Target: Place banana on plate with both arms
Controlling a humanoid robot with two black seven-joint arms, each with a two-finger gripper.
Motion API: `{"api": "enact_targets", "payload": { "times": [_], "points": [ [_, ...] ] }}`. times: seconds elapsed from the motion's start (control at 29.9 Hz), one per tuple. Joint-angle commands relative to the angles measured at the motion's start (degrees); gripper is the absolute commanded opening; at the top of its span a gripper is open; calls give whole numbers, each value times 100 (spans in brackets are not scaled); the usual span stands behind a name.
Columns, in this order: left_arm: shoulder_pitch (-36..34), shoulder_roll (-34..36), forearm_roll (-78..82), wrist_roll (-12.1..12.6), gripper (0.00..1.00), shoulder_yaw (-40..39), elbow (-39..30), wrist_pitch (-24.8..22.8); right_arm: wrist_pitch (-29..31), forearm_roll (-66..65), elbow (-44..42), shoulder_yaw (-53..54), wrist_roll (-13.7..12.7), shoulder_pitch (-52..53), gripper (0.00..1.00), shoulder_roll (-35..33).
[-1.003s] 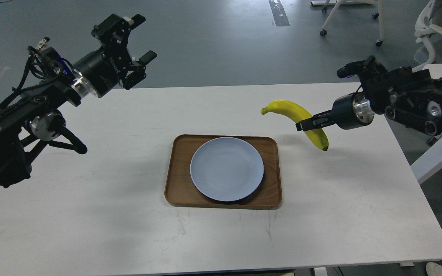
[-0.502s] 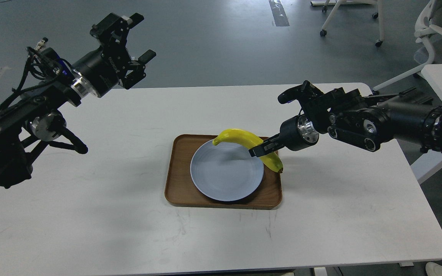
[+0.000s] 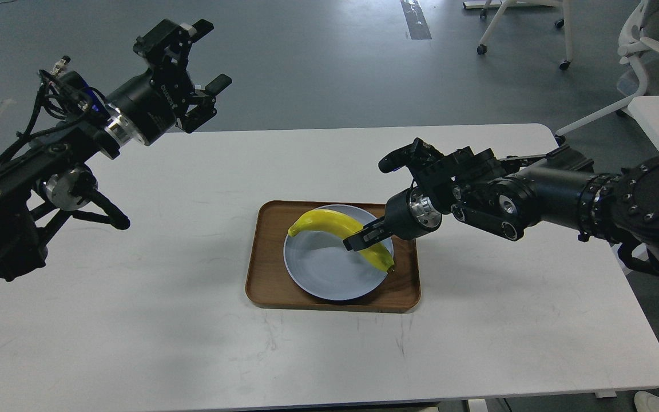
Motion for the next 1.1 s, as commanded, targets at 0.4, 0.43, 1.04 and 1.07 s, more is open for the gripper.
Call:
{"api": "enact_targets", "payload": {
  "times": [0.4, 0.43, 1.04, 1.07],
  "points": [
    [9, 61, 0, 0, 98, -4, 8, 12, -13, 344, -36, 264, 0, 242, 97, -519],
    [9, 61, -9, 0, 98, -4, 17, 12, -13, 476, -28, 361, 0, 269, 97, -635],
    [816, -676, -492, 0, 98, -444, 140, 601, -40, 4027, 8, 5352, 0, -2488, 100, -2342],
    [887, -808, -492, -8, 98, -444, 209, 592, -48, 4176, -18, 5563, 0, -2664, 100, -2237]
  ]
}}
